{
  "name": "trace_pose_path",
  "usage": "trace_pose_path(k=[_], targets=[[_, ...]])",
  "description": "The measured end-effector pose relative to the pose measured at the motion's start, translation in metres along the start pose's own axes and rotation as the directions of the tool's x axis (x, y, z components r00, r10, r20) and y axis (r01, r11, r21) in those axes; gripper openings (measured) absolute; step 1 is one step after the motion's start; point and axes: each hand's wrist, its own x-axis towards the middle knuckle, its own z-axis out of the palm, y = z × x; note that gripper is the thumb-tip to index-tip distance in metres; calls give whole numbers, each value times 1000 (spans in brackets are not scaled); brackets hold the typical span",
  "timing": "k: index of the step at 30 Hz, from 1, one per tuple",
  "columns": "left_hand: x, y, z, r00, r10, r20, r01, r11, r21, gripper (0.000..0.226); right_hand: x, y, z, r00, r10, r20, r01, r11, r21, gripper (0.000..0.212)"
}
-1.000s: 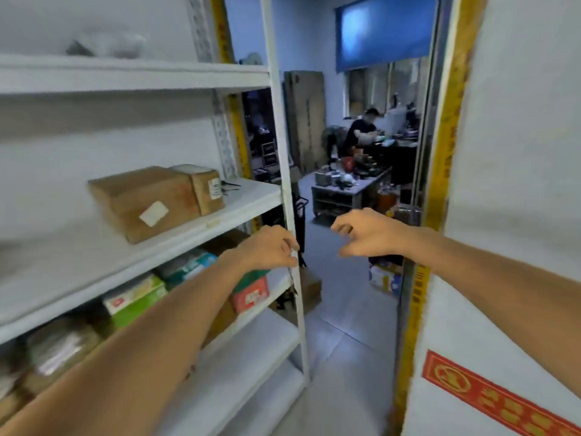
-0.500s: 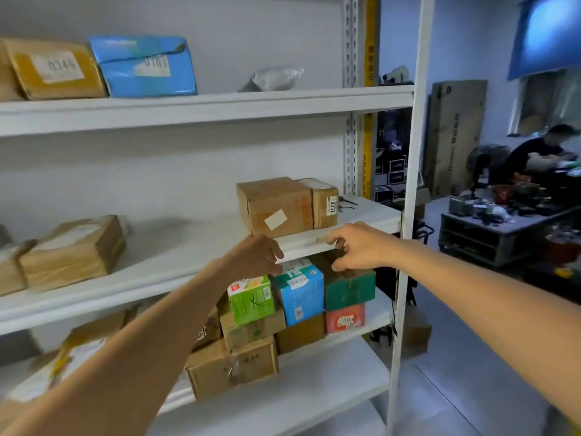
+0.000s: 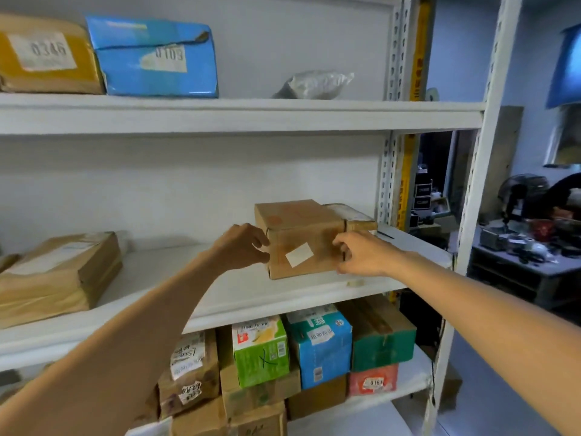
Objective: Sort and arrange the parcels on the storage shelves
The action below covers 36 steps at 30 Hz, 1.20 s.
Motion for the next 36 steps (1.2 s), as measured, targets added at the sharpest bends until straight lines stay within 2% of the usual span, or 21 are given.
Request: trace_pose_path(k=[3, 7, 12, 16, 18, 21, 24, 27, 30, 33, 36], targets=[[23, -6, -10, 993, -40, -107, 40, 999, 0, 43, 25, 6, -3, 997, 6, -82, -7, 1000, -7, 66], [46, -12, -5, 990, -90, -106, 91, 996, 7, 56, 57, 14, -7, 985, 19, -169, -24, 999, -30, 71], [65, -20, 11, 987, -151, -61, 150, 989, -12, 65, 86, 20, -5, 993, 21, -115, -23, 1000, -19, 57], [74, -23, 17, 982, -190, -18, 188, 979, -76, 68, 101, 19, -3, 984, 41, -176, -43, 999, -4, 40], [79, -19, 22, 973, -233, -5, 231, 968, -100, 66, 107, 19, 1, 974, 71, -217, -62, 997, 52, 30], [83, -15, 32, 958, -287, -7, 282, 947, -152, 48, 111, 12, 3, 951, 156, -266, -124, 983, 134, 13], [80, -12, 40, 938, -344, -36, 310, 882, -354, 45, 108, -2, 7, 927, 256, -276, -210, 960, 184, 25], [70, -13, 36, 894, -439, -83, 366, 826, -430, 50, 111, -13, 13, 901, 315, -297, -220, 924, 313, 27], [52, -22, 26, 833, -532, -151, 408, 775, -482, 58, 123, -27, 29, 899, 360, -250, -277, 909, 310, 44], [26, -40, 14, 741, -625, -246, 459, 738, -495, 56, 136, -56, 52, 928, 296, -225, -190, 897, 399, 48], [3, -62, 1, 652, -703, -285, 477, 672, -567, 51, 136, -85, 61, 947, 235, -217, -134, 908, 397, 52]])
